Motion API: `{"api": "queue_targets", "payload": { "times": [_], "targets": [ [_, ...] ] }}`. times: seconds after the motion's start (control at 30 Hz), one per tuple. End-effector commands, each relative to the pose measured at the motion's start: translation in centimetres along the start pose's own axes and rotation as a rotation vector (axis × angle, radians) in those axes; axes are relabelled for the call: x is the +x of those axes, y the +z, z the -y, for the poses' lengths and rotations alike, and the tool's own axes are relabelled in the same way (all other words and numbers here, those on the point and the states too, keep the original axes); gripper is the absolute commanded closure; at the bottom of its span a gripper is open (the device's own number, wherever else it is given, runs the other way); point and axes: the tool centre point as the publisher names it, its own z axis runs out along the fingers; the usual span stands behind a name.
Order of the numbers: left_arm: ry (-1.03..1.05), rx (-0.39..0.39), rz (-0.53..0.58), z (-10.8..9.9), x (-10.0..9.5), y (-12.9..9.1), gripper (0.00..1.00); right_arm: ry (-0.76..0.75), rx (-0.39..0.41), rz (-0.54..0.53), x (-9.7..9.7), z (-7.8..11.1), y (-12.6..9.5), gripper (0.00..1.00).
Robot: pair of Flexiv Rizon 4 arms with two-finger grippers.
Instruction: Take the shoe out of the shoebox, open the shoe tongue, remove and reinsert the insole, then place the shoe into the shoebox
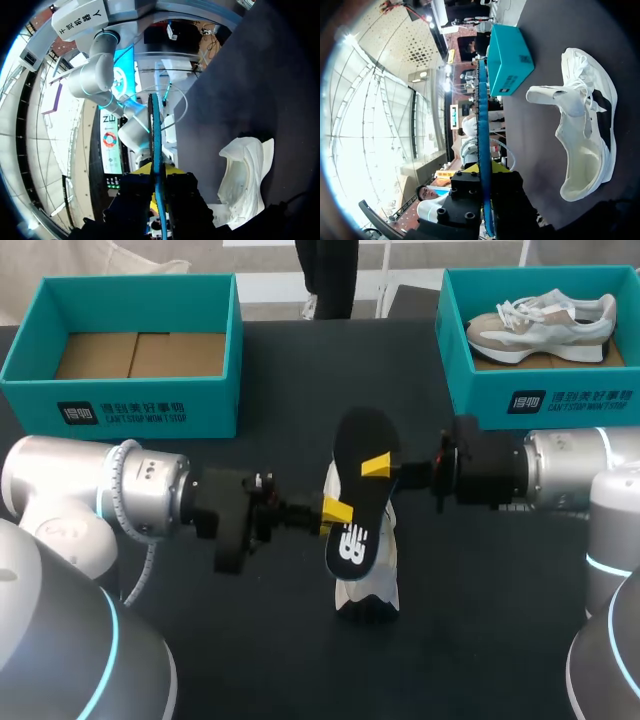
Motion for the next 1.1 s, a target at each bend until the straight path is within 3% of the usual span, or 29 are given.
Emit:
{"api": "queue_targets", "payload": {
  "times": [0.03, 0.23, 0.33, 0.47, 0.8, 0.93, 1.1],
  "targets": [
    [-0.002, -0.034, -0.006, 0.4, -0.1, -2.4, 0.0, 0.002, 0.003, 0.005, -0.2, -0.3, -0.7, 1.0],
    [-0.086, -0.105, -0.089, -1.6, -1.8, -6.1, 0.0, 0.022, 0.0, 0.012, -1.3, -0.6, -1.3, 1.0],
    [-0.163, -0.126, -0.233, -2.6, -3.4, -6.8, 0.0, 0.026, -0.002, 0.015, -1.9, -0.5, -1.3, 1.0],
    [-0.192, -0.086, -0.461, -3.1, -4.9, -6.5, 0.0, 0.033, 0.005, 0.026, -2.6, -0.3, -1.0, 1.0],
    [-0.176, -0.061, -0.836, -3.2, -7.0, -5.1, 0.0, 0.013, 0.048, 0.08, -2.9, -0.1, 0.0, 1.0],
    [-0.148, -0.069, -0.933, -3.4, -7.4, -5.0, 0.0, 0.007, 0.058, 0.09, -2.8, -0.2, 0.2, 1.0],
    [-0.146, -0.066, -0.931, -3.4, -7.4, -5.0, 0.0, -0.001, 0.068, 0.095, -2.7, -0.3, 0.3, 1.0]
  ]
}}
